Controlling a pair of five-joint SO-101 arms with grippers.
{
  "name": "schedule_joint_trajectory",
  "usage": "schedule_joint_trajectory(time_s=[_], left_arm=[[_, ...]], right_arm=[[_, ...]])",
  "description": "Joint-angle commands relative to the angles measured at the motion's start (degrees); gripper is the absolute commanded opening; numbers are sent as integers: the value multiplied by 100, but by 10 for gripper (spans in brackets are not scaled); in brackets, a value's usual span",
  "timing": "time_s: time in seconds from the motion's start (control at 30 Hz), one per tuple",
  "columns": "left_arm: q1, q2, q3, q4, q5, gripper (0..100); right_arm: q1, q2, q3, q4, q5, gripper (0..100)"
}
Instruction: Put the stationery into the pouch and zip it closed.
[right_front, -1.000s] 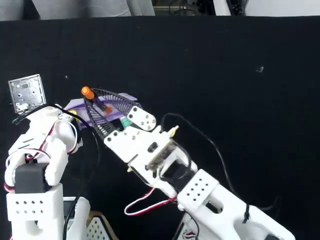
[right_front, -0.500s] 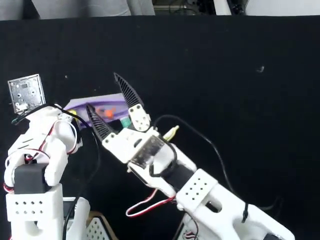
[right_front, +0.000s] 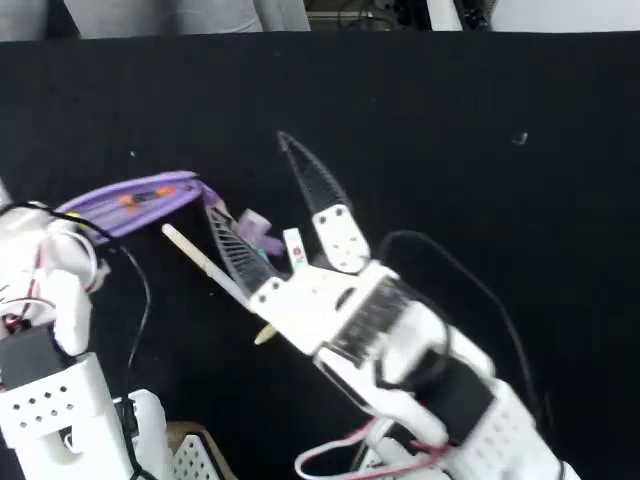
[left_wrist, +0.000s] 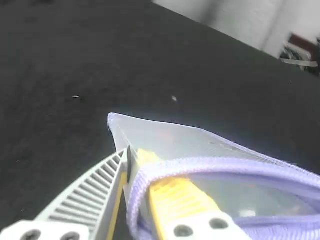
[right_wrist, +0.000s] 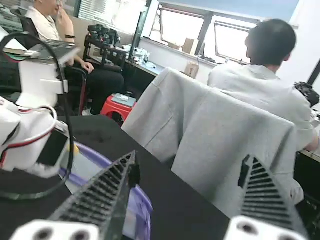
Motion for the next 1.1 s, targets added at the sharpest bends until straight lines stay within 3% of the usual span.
schedule_joint_trajectory(time_s=[0.0, 0.27, 0.53, 0.83, 1.07], left_arm=[[-637, -44, -66, -308, 79, 29], [-1886, -18, -66, -554, 79, 29], [-2870, 0, -57, -756, 79, 29], [-3424, 0, -101, -756, 35, 29], [-3415, -26, -84, -747, 53, 29]], right_arm=[[53, 13, -690, 624, -211, 314], [70, 1341, -514, 712, -519, 314], [44, 3547, -470, -246, -633, 314], [35, 5516, -620, -1266, -923, 314], [62, 7407, -1754, -1046, -1530, 314]])
